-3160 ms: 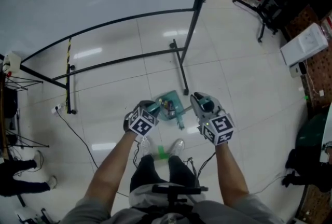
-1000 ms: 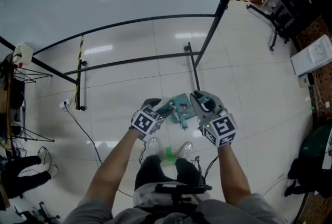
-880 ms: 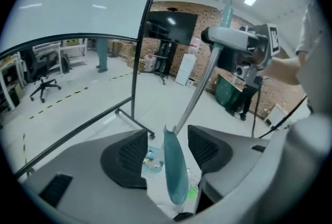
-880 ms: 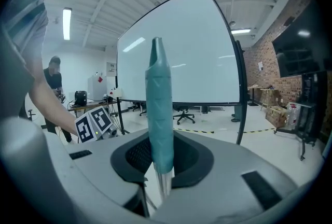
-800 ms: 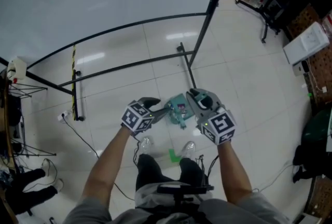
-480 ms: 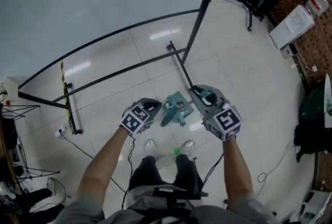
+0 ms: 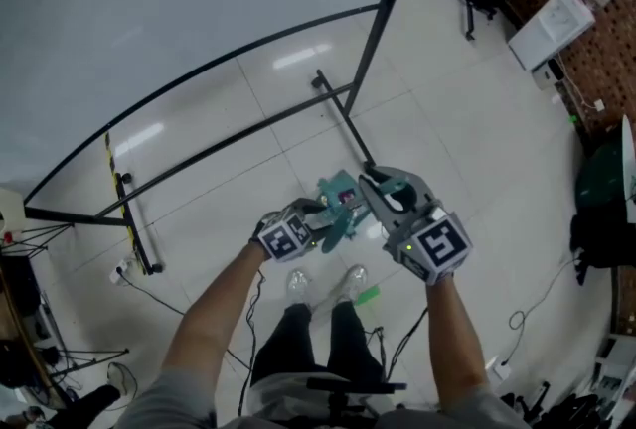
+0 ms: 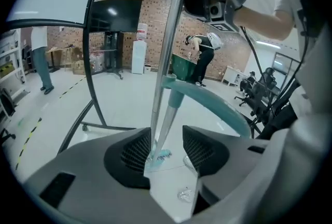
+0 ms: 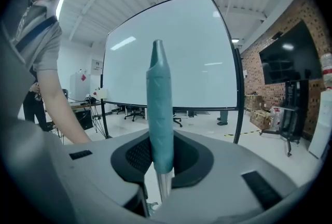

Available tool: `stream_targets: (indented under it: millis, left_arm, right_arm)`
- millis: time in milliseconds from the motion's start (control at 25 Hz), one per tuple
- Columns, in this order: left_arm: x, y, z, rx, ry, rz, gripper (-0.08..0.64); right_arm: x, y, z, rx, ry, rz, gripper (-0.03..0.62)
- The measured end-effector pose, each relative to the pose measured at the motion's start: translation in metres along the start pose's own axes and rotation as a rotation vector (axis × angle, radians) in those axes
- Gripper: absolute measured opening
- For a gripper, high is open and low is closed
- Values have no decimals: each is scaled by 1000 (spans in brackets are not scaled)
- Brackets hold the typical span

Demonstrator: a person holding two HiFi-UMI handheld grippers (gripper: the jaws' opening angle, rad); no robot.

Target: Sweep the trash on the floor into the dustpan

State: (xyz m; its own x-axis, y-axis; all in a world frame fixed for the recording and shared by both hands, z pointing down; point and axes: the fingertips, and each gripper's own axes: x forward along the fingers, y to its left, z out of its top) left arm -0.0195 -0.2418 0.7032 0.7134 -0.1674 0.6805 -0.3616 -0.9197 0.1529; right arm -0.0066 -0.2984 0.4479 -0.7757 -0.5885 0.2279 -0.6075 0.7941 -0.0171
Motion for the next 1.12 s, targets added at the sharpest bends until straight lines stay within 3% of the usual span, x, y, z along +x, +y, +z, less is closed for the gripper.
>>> stream_targets:
  millis: [160,320,720,880,1120]
  left_arm:
    - [15,-8,15,58,-60,-63,223]
    - [26,-7,21,154,-54,-82,238]
    - [36,-8,41,287,-59,-181,250]
    - [42,-9,44,343,-35,-233,299]
    - [44,-18,48,434,-18,-295,239]
  right_arm:
    - [0,4,-2,44,-9,17,54]
    - [2,13,2,36,-19,42,55]
    - [-7,15,8,87,-51,24,63]
    - [-10,17,9,107,-55,29,67]
    - [-13,12,6,133,-51,16,71]
